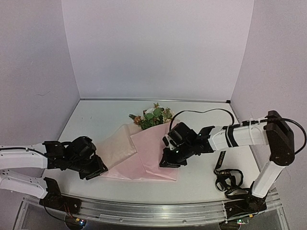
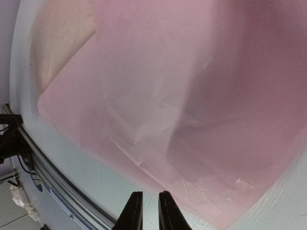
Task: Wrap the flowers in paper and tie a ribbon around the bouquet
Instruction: Press the fold line on the 2/3-folded wrapping paper, then fold the 2/3-folded wrapping paper at the center of the board.
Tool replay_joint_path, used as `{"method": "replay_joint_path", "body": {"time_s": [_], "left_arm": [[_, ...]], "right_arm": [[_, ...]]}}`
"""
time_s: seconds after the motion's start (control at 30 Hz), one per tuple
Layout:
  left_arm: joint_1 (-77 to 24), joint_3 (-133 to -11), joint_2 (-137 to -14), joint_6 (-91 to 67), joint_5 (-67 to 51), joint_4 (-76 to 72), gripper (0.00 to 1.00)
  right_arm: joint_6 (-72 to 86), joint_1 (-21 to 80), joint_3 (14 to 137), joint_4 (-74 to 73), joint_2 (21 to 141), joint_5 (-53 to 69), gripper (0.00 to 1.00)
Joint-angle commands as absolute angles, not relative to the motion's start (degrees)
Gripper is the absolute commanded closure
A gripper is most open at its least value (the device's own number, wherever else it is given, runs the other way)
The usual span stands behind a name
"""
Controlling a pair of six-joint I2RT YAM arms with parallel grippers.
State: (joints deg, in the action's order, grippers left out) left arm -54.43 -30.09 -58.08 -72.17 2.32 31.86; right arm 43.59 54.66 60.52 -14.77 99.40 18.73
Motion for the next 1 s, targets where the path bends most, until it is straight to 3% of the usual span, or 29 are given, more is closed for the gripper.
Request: {"method": "replay_joint_path", "body": {"time_s": [0.0, 0.67, 0.97], "left_arm": [[-54.4, -27.49, -53.21, -80.68, 7.65, 34.1, 0.53], [-54.48, -20.54, -58.43, -90.8, 9.07, 19.97, 0.55], [-54.49, -20.5, -60.52, -90.59, 9.97, 19.22, 0.71]], "right_arm": [[39.3, 58.11, 65.9, -17.06, 102.81, 11.97, 0.89], [28.82, 66.3, 82.12, -30.79, 116.64, -0.03, 0.89], [29.13, 66.88, 85.45, -32.56, 120.01, -1.76, 0.88]]}}
